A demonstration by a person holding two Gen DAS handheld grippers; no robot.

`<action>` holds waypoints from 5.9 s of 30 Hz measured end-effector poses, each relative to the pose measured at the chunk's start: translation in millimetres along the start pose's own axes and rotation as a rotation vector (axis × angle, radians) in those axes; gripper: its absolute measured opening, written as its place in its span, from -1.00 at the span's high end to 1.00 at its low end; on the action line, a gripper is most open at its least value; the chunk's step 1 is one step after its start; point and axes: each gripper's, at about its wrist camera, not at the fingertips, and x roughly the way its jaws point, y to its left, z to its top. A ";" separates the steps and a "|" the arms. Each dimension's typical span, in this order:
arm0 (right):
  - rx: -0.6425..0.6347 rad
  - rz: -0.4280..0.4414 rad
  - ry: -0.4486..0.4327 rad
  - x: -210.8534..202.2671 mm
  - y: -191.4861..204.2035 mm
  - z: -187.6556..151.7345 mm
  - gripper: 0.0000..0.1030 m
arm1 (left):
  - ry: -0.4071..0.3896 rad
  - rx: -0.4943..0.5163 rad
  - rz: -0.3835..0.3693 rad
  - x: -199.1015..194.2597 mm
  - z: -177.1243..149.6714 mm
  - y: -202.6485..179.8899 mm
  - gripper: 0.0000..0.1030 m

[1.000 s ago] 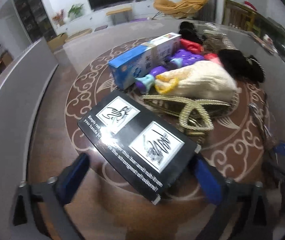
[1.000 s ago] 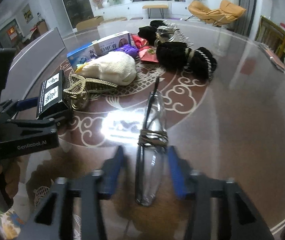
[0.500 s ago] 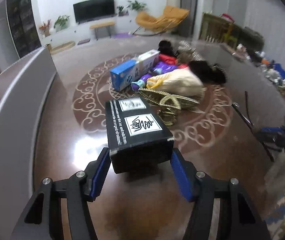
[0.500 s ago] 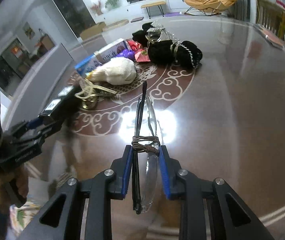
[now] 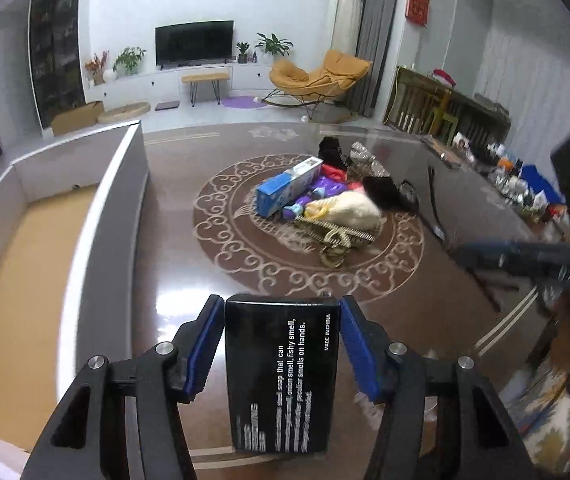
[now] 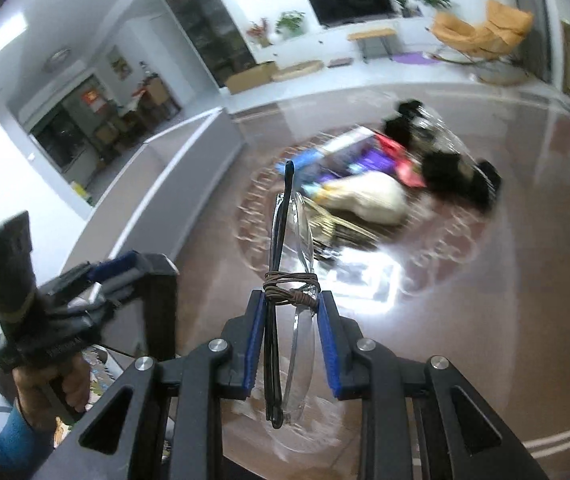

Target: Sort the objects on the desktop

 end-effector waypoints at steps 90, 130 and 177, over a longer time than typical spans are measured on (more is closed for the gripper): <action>0.095 -0.547 -0.020 64.0 -139.3 -17.6 -1.00 | 0.127 -0.010 0.122 197.7 46.9 -77.1 -1.00; 0.095 -0.550 -0.021 63.7 -137.2 -17.7 -1.00 | 0.127 -0.009 0.123 196.4 47.2 -77.1 -1.00; 0.095 -0.551 -0.021 62.3 -135.9 -17.8 -1.00 | 0.127 -0.005 0.120 195.5 46.0 -76.8 -1.00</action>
